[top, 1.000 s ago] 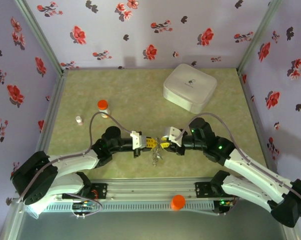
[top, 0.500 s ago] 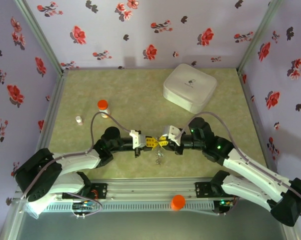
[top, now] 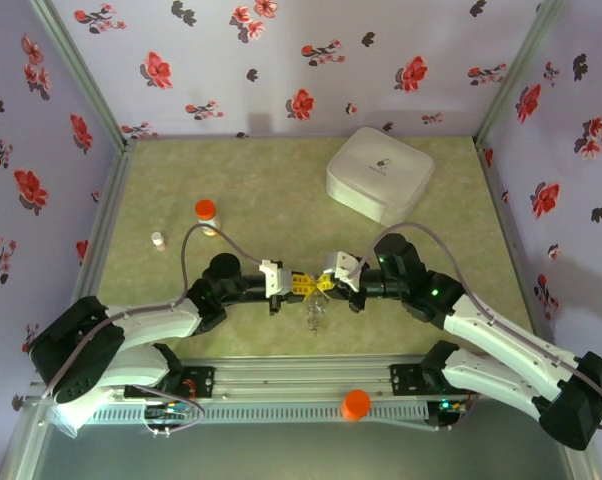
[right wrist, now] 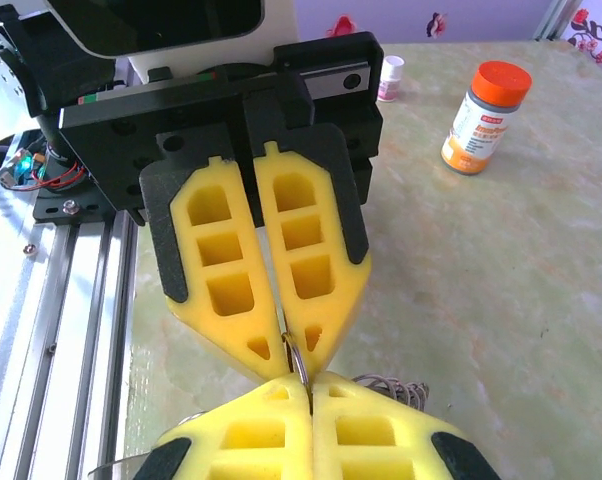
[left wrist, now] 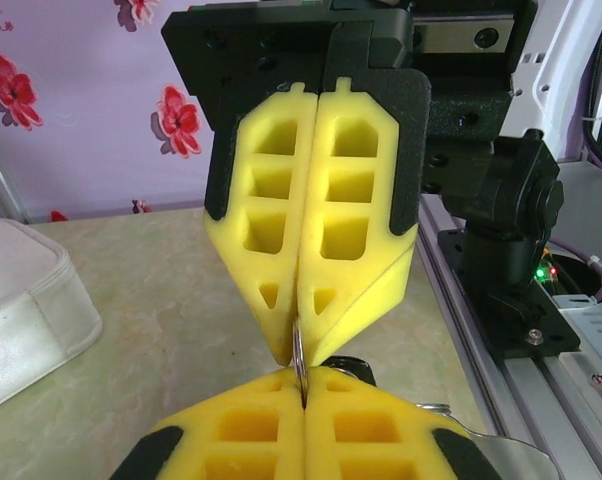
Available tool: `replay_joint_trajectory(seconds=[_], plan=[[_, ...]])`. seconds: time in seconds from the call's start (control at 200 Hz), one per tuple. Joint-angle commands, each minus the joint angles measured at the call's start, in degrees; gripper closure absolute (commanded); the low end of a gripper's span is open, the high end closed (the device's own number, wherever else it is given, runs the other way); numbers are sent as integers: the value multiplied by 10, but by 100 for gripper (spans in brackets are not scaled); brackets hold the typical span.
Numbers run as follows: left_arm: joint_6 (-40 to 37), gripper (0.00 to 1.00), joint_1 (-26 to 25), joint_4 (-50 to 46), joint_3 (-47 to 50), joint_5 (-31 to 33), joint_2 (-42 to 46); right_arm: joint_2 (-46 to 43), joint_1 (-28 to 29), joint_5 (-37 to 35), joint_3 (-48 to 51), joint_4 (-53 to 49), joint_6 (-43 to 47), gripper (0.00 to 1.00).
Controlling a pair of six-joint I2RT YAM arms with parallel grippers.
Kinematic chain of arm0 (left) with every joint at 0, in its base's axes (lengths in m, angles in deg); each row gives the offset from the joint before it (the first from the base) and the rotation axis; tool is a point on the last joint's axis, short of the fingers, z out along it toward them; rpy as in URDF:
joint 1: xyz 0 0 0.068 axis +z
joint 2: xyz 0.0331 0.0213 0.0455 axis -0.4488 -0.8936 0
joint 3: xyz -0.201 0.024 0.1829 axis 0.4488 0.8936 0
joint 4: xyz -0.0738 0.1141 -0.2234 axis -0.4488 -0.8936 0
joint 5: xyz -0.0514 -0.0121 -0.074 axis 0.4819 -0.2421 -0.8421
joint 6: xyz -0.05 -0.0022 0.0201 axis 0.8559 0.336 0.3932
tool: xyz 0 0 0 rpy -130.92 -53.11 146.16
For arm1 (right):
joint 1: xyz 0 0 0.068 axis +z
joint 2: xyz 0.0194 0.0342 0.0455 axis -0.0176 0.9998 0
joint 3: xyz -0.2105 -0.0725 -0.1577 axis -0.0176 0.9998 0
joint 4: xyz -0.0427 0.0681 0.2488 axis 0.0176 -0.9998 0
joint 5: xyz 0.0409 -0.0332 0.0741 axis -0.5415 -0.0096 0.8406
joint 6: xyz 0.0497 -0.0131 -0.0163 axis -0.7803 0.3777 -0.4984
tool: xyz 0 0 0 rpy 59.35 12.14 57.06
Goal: Put the keys on the keyring
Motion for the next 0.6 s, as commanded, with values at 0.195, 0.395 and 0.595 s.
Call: replay_joint_trajectory(seconds=[0.195, 0.395, 0.595], plan=[[-91, 86, -4, -219, -67, 17, 57, 37, 6, -52, -94, -133, 65, 100], [-107, 83, -5, -262, -91, 15, 55, 68, 25, -86, -140, -181, 87, 100], [-103, 89, -5, -256, -107, 12, 38, 90, 43, -88, -167, -206, 102, 100]])
